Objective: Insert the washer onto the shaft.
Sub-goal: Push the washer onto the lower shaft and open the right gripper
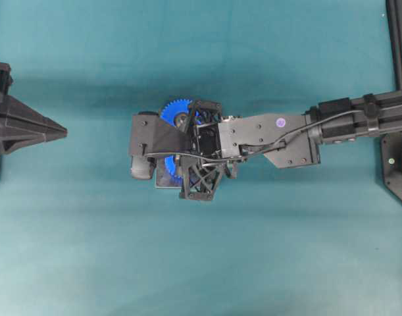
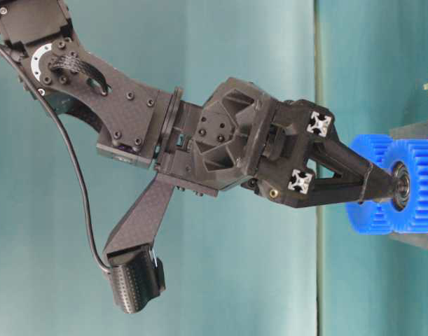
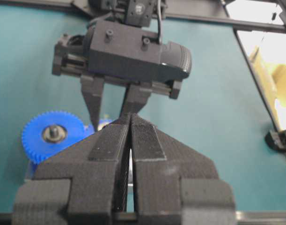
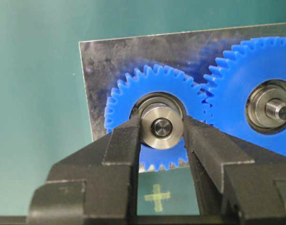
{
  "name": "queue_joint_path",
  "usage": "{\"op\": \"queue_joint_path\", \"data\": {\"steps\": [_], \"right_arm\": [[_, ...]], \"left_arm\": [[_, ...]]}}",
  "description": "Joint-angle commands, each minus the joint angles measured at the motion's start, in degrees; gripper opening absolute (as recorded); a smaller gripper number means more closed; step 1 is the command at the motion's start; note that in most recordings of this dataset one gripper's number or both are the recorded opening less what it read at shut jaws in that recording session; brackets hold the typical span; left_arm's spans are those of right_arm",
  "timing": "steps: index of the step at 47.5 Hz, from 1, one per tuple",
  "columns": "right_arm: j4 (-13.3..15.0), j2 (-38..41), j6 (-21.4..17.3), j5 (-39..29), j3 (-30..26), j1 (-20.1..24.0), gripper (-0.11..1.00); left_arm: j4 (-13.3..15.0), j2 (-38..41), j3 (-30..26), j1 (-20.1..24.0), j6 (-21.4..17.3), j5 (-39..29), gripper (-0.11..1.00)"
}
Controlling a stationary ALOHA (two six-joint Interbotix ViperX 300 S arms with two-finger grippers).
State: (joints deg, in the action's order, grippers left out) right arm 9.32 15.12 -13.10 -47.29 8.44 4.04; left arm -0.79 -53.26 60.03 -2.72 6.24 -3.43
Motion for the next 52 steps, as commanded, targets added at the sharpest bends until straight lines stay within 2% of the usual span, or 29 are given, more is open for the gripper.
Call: {"op": "queue_joint_path", "data": {"steps": [1,28,30,34,38,52], "right_arm": [[0.09,-1.49,0.53,0.00,-1.23,0.09,0.34],[0.00,-1.41,0.09,0.00,-2.20,0.18,0.34],[0.00,-1.41,0.09,-0.09,-2.46,0.18,0.38],[0.09,-1.49,0.09,-0.18,-2.99,0.18,0.59],[0.00,-1.67,0.44,-0.26,-3.52,0.18,0.72],[0.09,-3.16,0.26,-2.46,-3.96,0.09,0.72]], "left_arm": [[-0.09,0.09,-0.70,-0.18,0.09,0.35,0.01],[-0.18,0.09,-0.62,-0.18,0.09,0.35,0.01],[-0.18,0.09,-0.53,-0.09,0.09,0.35,0.01],[-0.09,0.09,-0.62,-0.18,0.09,0.35,0.01],[-0.09,0.09,-0.53,-0.09,0.09,0.35,0.01],[-0.18,-0.26,-0.44,-0.18,0.18,0.44,0.01]]}}
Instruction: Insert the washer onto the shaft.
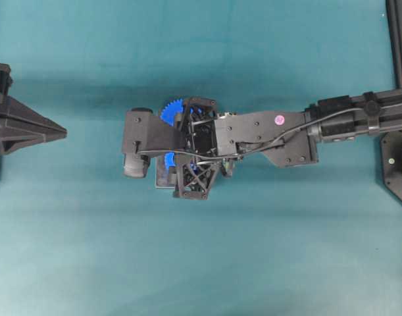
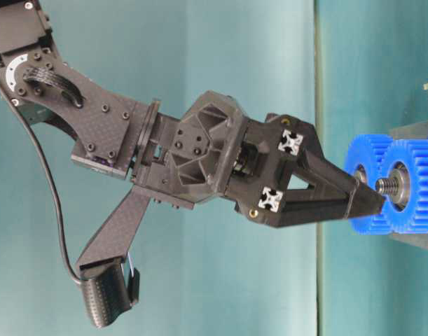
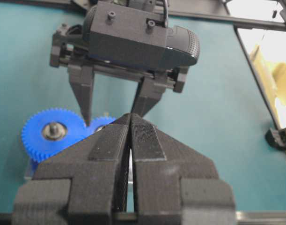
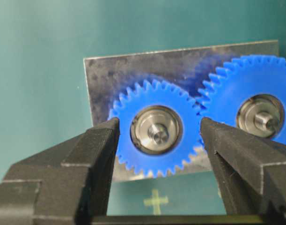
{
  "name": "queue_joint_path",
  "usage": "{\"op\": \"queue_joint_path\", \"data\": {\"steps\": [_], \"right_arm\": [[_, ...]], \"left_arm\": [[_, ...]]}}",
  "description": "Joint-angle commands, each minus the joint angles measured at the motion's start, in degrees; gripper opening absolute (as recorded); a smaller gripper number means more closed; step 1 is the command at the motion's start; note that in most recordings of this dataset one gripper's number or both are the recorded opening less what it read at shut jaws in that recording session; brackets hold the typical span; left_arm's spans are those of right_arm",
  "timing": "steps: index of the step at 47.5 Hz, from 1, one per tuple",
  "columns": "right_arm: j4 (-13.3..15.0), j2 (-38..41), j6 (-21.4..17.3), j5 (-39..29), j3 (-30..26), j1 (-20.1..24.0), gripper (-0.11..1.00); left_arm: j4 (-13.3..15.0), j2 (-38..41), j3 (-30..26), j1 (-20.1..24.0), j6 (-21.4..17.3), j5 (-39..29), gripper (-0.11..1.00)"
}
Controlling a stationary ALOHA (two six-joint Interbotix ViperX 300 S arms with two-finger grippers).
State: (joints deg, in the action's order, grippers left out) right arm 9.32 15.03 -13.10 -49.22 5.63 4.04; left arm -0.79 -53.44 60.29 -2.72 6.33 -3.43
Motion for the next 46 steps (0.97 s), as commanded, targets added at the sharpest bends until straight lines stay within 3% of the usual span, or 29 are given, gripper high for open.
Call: {"op": "queue_joint_path", "data": {"steps": [1,11,29,46], "right_arm": [[0.09,-3.43,0.26,-0.79,-1.05,0.18,0.72],[0.09,-6.33,0.62,-1.41,1.49,0.09,0.72],[0.09,-16.35,0.09,1.05,11.25,-0.70,0.67],[0.09,-23.47,0.00,5.89,17.67,-1.14,0.61]], "left_arm": [[-0.09,0.09,-0.70,-0.26,0.09,0.35,0.01],[-0.09,-0.09,-0.79,-0.88,-0.18,0.35,0.01],[-0.09,0.09,-0.35,-1.67,-0.62,0.26,0.01],[-0.09,-0.09,0.00,-1.58,-0.53,0.26,0.01]]}}
